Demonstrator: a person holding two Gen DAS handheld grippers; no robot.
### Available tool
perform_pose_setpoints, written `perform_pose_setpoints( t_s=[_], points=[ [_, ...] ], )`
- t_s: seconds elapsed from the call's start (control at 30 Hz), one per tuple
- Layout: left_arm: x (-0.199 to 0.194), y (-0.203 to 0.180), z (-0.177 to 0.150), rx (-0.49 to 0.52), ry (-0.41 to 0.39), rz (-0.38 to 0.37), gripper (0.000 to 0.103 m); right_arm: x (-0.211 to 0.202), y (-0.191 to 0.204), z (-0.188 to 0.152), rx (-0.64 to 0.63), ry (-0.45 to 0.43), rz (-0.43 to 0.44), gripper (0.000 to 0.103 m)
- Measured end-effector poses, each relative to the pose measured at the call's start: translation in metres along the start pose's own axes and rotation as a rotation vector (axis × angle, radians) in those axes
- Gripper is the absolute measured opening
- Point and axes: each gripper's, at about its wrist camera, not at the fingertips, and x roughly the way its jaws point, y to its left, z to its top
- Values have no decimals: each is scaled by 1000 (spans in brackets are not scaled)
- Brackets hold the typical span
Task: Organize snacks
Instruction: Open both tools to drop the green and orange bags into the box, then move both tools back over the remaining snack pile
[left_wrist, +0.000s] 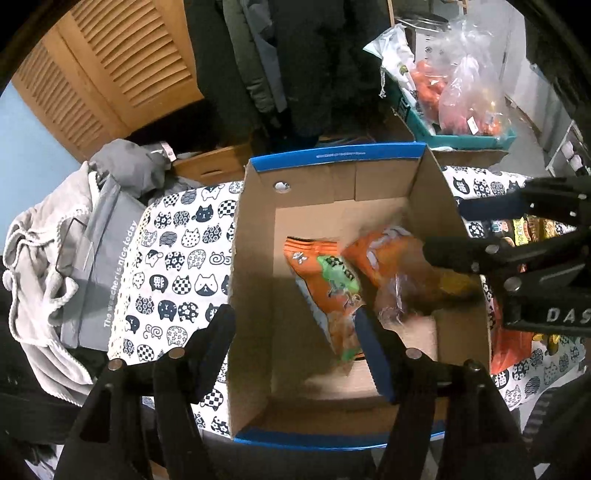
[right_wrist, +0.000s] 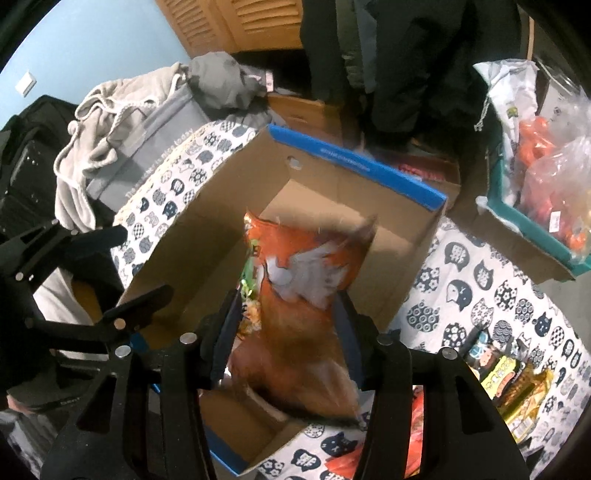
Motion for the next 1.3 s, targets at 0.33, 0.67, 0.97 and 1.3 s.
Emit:
perform_pose_setpoints(
  t_s=[0.33, 0.67, 0.97, 1.3],
  points=[
    [-10, -31, 7, 52, -14, -46, 69, -32, -27, -19, 69, -35, -69, 71],
    [-22, -77, 9, 140, -31, -86, 75, -70, -64, -56, 112, -44, -140, 77],
    [-18, -111, 11, 147, 23, -172, 75, -101, -105, -88, 150, -58, -208, 81],
    [-13, -155, 8, 168, 81, -222, 76, -124, -159, -136, 209, -16, -265, 81]
  ],
)
